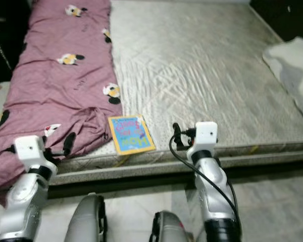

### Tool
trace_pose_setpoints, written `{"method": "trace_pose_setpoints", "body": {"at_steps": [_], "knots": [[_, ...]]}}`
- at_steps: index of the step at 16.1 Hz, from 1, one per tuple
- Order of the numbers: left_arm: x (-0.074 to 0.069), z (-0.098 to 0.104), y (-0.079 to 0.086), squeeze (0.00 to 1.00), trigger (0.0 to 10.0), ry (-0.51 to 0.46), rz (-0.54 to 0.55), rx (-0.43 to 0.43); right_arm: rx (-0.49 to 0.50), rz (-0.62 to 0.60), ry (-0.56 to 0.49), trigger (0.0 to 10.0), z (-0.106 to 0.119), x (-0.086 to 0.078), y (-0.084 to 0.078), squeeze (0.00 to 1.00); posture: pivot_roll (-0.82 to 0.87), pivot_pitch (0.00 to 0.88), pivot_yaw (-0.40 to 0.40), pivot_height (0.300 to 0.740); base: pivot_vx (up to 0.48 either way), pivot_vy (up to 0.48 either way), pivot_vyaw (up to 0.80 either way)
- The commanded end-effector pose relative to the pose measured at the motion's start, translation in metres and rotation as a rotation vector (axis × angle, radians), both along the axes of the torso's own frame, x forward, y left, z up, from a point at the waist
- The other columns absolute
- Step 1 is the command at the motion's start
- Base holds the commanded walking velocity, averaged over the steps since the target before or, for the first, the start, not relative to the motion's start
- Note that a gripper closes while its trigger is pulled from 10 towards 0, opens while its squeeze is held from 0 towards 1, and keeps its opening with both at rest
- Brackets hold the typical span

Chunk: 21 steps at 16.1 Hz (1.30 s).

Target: Clean up the room

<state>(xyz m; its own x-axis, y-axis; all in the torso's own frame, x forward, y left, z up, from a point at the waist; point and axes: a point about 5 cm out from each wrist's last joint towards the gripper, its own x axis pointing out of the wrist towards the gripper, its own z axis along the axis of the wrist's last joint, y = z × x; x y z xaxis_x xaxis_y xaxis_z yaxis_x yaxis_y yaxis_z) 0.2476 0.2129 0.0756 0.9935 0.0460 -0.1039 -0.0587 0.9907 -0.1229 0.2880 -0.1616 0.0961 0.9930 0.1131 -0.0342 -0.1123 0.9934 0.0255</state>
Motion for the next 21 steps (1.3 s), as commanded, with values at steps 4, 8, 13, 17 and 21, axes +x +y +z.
{"method": "trace_pose_setpoints", "body": {"at_steps": [4, 8, 13, 17, 21], "knots": [[0.0011, 0.0012, -0.0031, 0.0, 10.0, -0.008, -0.012, -0.008, -0.008, -0.013, 0.012, 10.0, -0.0033, -0.0028, -0.0044, 0.0, 0.01, 0.165, -0.063, 0.661, 0.396, 0.0, 0.0], [0.0012, 0.0007, -0.0038, 0.0, 10.0, -0.005, -0.014, -0.011, -0.011, -0.007, 0.011, 10.0, -0.003, -0.003, -0.0036, 0.0, 0.01, 0.169, -0.062, 0.661, 0.302, 0.0, 0.0], [0.0018, 0.0001, -0.0052, 0.0, 10.0, 0.001, -0.012, -0.017, -0.015, 0.0, 0.01, 10.0, -0.0028, -0.0028, -0.0027, 0.0, 0.01, 0.17, -0.062, 0.661, 0.318, 0.0, 0.0], [0.0034, -0.0037, -0.0042, 0.0, 10.0, 0.032, 0.002, -0.01, -0.016, 0.006, 0.015, 10.0, -0.0034, -0.0031, -0.002, 0.0, 0.01, 0.171, -0.064, 0.656, 0.0, 0.0, 0.0], [0.0027, -0.0082, -0.005, 0.0, 10.0, 0.068, -0.001, -0.029, -0.015, 0.008, 0.014, 10.0, -0.0035, -0.0037, -0.0023, 0.0, 0.01, 0.173, -0.066, 0.616, 0.0, 0.0, 0.0]]}}
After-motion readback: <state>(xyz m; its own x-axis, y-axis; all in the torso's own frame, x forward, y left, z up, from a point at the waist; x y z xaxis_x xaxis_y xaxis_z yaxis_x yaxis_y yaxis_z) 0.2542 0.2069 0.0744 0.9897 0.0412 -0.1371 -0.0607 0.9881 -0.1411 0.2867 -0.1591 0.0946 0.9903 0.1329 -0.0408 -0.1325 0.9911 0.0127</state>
